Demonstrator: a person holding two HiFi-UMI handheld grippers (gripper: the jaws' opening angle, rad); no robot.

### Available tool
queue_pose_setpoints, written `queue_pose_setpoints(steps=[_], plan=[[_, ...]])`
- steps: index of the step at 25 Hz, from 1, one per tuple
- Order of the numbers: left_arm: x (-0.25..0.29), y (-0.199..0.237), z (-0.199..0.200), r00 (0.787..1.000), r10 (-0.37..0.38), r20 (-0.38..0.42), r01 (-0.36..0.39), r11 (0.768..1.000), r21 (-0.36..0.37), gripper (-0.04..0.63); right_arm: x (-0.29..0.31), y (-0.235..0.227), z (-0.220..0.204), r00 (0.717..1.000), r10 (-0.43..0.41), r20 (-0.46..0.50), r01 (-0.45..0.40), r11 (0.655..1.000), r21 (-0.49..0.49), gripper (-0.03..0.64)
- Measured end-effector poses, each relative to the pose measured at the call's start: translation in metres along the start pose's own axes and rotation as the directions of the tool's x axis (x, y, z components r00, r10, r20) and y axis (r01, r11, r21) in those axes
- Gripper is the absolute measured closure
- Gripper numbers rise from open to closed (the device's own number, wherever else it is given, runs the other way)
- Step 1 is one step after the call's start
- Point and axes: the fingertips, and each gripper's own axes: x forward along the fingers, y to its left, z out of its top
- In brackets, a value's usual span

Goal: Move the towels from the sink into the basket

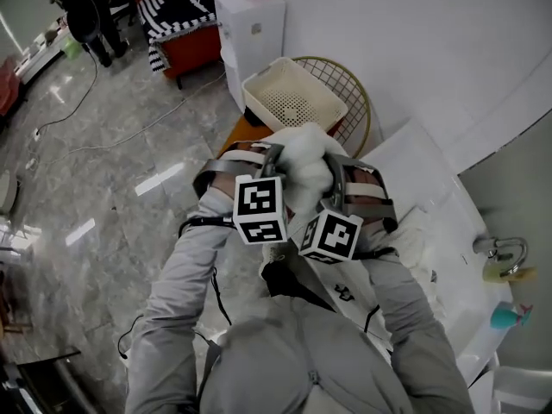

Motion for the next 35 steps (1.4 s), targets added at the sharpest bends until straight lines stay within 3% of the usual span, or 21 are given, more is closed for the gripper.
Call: queue_pose_setpoints(steps=[6,11,17,24,29,35], plan=[[0.028,0.044,-0.064,0.998,0.009,-0.06,-0.009,1.0,-0.008,0.434,0.07,-0.016,0.044,0.998,0.016,0.06,-0.016,1.0,-0.004,0.459],[0.058,0.085,-0.095,0.997,-0.007,-0.082,0.009,1.0,0.021,0.434,0.122,-0.036,0.059,0.997,0.039,0.073,-0.04,0.999,0.017,0.459],[0.094,0.126,-0.104,0.998,-0.001,-0.068,0.003,0.999,0.032,0.434,0.17,-0.065,0.054,0.999,0.02,0.036,-0.02,1.0,0.013,0.459],[0.139,0.179,-0.095,1.0,0.002,-0.022,0.0,0.996,0.092,0.434,0.217,-0.103,0.029,0.999,-0.011,-0.045,0.013,0.998,0.054,0.459],[0.185,0.199,-0.093,0.998,-0.061,0.027,0.056,0.984,0.167,0.434,0.257,-0.109,0.007,0.991,0.005,-0.13,0.007,0.995,0.098,0.459],[0.264,0.199,-0.11,0.983,-0.182,0.022,0.172,0.956,0.239,0.433,0.329,-0.082,-0.018,0.973,0.106,-0.203,-0.067,0.979,0.191,0.459]])
